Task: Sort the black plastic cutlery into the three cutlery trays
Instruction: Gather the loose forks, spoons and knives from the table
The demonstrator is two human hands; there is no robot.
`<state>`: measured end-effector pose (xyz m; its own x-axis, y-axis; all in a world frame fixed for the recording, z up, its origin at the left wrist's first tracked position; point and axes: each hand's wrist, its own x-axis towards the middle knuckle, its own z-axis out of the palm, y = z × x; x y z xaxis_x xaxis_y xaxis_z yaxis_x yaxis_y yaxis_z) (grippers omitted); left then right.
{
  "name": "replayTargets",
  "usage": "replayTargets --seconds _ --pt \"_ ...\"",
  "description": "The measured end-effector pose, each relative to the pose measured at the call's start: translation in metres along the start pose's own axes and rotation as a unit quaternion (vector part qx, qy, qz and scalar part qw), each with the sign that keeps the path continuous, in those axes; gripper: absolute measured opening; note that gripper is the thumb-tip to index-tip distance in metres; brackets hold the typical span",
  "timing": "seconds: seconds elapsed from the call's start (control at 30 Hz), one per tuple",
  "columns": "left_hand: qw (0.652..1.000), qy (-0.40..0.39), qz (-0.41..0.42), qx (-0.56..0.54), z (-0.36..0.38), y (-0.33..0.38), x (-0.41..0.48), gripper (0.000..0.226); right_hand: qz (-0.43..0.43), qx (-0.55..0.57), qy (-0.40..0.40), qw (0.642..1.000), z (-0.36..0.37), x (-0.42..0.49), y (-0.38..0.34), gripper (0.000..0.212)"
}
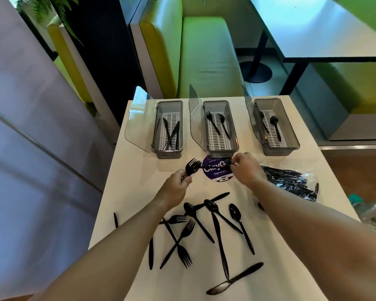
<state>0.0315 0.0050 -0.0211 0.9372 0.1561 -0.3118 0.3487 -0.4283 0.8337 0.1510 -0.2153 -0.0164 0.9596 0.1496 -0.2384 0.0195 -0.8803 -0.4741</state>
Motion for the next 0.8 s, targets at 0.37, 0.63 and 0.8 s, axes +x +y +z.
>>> replayTargets --seconds 0.37,0.63,0.8 --pt "0.998 0.043 0.022 0.04 -0.018 0.0 0.0 0.022 -0.071 -0.097 -0.05 0.992 0.016 0.001 0.001 0.008" --pt "0.979 0.086 0.138 0.125 -0.034 0.018 0.002 0.019 -0.109 0.088 -0.277 0.951 -0.009 -0.013 -0.055 0.01" --pt "0.992 -0.013 0.098 0.081 -0.029 0.017 -0.012 0.019 -0.05 0.29 -0.287 0.912 -0.011 -0.034 -0.067 0.005"
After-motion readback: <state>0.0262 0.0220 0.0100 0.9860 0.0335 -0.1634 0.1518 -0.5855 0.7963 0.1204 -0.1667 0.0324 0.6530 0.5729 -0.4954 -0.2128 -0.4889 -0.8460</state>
